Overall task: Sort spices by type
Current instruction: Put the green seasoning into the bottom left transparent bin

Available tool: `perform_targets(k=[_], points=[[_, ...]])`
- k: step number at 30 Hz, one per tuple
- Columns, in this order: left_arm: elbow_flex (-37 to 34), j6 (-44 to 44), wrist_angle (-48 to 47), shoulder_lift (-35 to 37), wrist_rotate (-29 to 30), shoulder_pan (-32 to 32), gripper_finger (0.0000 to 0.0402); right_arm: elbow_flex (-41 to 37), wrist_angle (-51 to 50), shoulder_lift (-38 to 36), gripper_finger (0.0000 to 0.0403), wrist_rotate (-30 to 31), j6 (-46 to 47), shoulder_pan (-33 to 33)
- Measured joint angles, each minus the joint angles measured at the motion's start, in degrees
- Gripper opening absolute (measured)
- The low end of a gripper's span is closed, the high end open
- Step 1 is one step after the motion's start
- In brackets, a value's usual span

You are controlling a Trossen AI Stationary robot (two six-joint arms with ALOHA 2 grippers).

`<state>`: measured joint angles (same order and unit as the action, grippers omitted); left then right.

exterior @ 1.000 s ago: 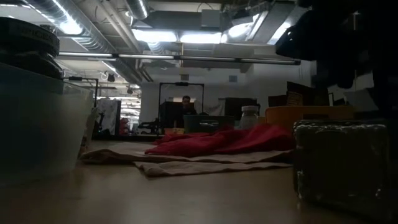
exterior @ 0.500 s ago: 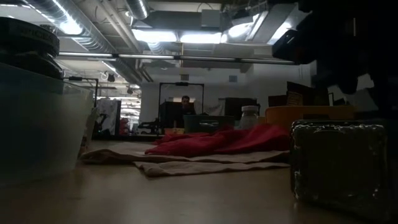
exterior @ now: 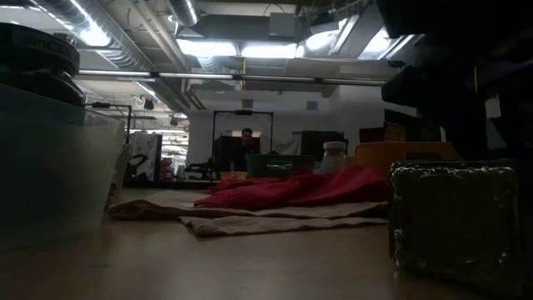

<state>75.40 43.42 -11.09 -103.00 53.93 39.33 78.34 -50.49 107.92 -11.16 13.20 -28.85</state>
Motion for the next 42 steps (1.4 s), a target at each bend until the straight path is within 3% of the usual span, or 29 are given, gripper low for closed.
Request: perform_targets(k=[14, 23, 32, 42], points=[[0.00, 1.25, 0.04, 0.02, 0.00, 0.02, 0.0235, -6.20, 8.10, 0.00, 0.0299, 5.60, -0.30, -1.52], [0.00, 1.33, 0.02, 0.04, 0.00, 0.00, 0.0235, -9.52, 13.94, 0.00, 0.0299, 5.57, -0.39, -1.56], [0.00, 1.33, 0.00, 0.04, 0.00, 0.00, 0.0235, -9.87, 14.78, 0.00, 0.0298, 4.09, -5.98, -1.56], [0.00, 1.36, 0.00, 0.03, 0.00, -0.02, 0.0235, -9.87, 14.80, 0.00, 0.0298, 4.09, -6.06, -1.52]])
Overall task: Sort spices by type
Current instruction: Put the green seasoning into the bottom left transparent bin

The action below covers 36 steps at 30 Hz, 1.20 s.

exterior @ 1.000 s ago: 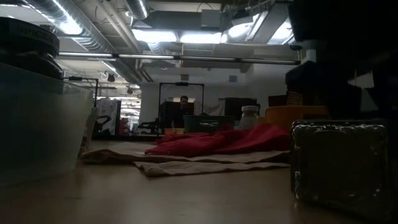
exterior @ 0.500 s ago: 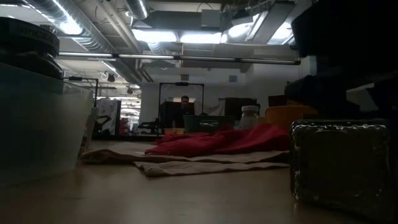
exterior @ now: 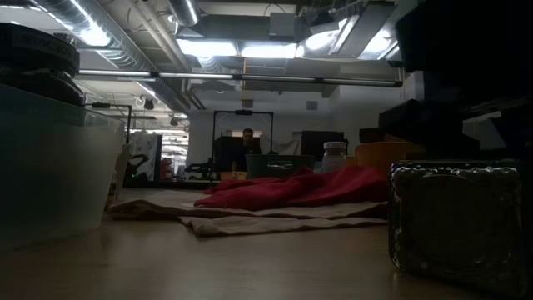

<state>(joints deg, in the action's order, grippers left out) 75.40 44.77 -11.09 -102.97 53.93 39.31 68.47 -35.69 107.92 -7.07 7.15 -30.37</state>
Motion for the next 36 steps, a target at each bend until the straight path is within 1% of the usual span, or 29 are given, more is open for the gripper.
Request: perform_targets(k=[6, 9, 11, 14, 18, 22, 26, 28, 31, 36], points=[[0.00, 0.22, 0.03, 0.00, 0.00, 0.02, 0.0235, 0.00, -4.11, -1.94, 0.0298, 0.12, -1.53, -0.62], [0.00, 0.44, 0.05, 0.01, 0.00, 0.01, 0.0235, -0.05, -4.40, -3.04, 0.0298, 1.90, -2.50, -1.99], [0.00, 0.48, 0.11, 0.01, 0.00, 0.02, 0.0235, -1.52, -4.03, -4.01, 0.0298, 3.90, -3.13, -3.05], [0.00, 0.50, 0.15, 0.01, 0.00, 0.02, 0.0235, -6.05, -1.50, -5.35, 0.0298, 5.86, -1.53, -4.45], [0.00, 0.67, 0.18, 0.01, 0.00, -0.04, 0.0235, -12.84, 7.55, -8.37, 0.0298, 8.03, 3.04, -5.89], [0.00, 2.46, 0.20, 0.01, 0.02, -0.09, 0.0235, -18.76, 15.72, -13.24, 0.0298, 11.49, 5.98, -7.22], [0.00, 4.20, 0.20, 0.01, 0.02, -0.09, 0.0235, -24.32, 21.47, -18.84, 0.0298, 16.61, 6.51, -9.03], [0.02, 4.90, 0.20, 0.01, 0.02, -0.09, 0.0235, -27.69, 26.26, -20.79, 0.0298, 18.80, 6.54, -10.12], [0.02, 6.24, 0.25, 0.01, 0.03, -0.32, 0.0235, -33.35, 36.30, -21.68, 0.0298, 20.50, 6.56, -11.10], [0.02, 7.98, 0.42, 0.01, 0.15, -0.86, 0.0235, -40.58, 51.87, -21.64, 0.0298, 20.73, 6.44, -11.28]])
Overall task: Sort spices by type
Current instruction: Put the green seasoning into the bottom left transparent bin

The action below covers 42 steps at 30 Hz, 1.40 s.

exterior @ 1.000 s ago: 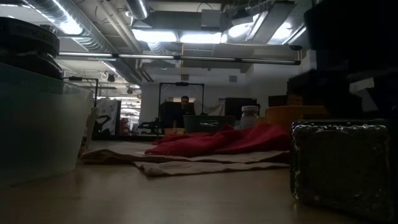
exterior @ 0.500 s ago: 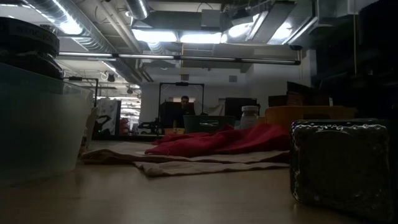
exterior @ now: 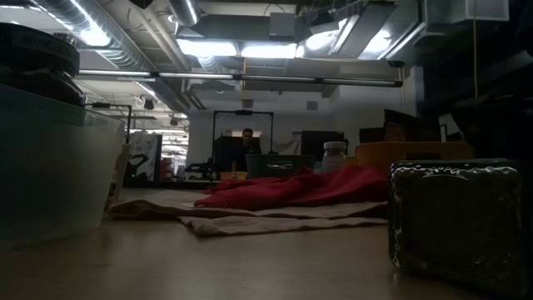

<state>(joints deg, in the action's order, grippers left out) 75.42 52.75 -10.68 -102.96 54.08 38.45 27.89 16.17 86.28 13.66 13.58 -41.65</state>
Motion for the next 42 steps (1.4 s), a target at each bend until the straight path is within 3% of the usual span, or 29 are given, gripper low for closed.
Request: perform_targets(k=[4, 15, 29, 42], points=[[0.00, 1.30, 0.08, 0.00, 0.07, -0.73, 0.0235, -4.01, 10.55, 0.01, 0.0298, 1.22, -2.56, 0.02], [0.00, 1.33, 0.87, 0.00, 0.11, -2.66, 0.0235, -6.39, 19.02, 2.39, 0.0298, 1.36, -6.65, 0.02], [0.00, 1.31, 0.83, 0.00, 0.09, -3.29, 0.0235, -6.35, 32.19, 12.12, 0.0298, 2.32, -9.62, 0.65], [0.00, 1.31, 0.85, 0.00, 0.09, -3.29, 0.0235, -6.02, 42.93, 20.08, 0.0298, -3.31, -9.64, 3.96]])
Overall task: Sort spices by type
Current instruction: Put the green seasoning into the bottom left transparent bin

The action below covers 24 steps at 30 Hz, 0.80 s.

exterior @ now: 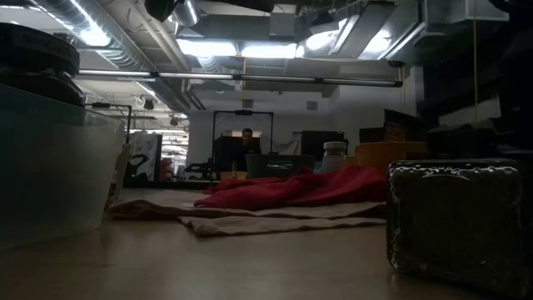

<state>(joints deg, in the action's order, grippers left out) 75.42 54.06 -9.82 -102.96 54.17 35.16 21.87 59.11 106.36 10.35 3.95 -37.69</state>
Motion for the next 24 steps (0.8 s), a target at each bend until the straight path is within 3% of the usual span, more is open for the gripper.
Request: perform_targets(k=[13, 16, 21, 24], points=[[0.00, 0.20, -0.02, 0.00, 0.00, 0.00, 0.0235, 4.46, 0.84, 4.16, 0.0296, -0.44, -0.22, -0.02], [0.00, 0.01, -0.01, 0.00, 0.00, 0.00, 0.0235, 4.44, 0.47, 4.16, 0.0276, -0.42, -0.22, -0.02], [0.00, -0.22, 0.00, 0.00, 0.00, 0.00, 0.0235, 4.46, -0.76, 4.14, 0.0210, -0.37, 0.48, -0.02], [0.00, 0.05, 0.00, 0.00, 0.00, 0.00, 0.0235, 4.46, -0.99, 3.92, 0.0206, -0.67, 1.92, -0.04]])
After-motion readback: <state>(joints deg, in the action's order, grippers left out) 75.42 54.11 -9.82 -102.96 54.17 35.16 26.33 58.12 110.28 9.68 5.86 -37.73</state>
